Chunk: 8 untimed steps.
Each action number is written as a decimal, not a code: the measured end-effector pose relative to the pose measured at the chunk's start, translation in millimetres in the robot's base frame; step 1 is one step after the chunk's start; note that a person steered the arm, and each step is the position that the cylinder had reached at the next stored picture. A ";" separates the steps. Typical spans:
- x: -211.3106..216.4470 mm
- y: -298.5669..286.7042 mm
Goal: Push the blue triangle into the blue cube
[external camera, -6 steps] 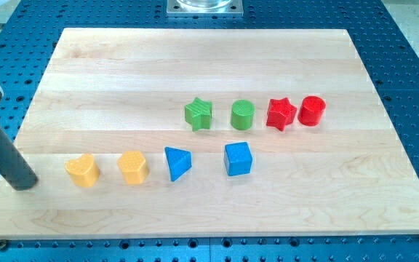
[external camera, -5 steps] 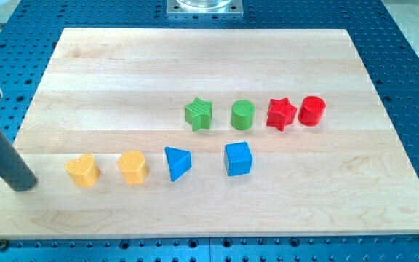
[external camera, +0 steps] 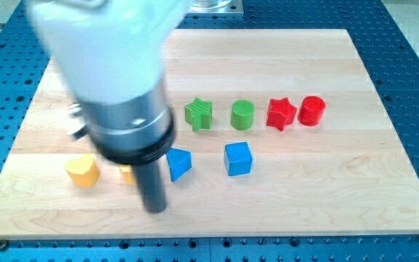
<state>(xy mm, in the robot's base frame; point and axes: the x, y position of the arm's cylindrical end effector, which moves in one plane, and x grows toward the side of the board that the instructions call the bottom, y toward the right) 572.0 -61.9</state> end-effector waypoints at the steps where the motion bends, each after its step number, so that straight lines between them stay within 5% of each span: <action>1: -31.9 0.3; 4: -32.4 -59.2; 8: -59.7 59.6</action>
<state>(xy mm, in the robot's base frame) 512.3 -2.2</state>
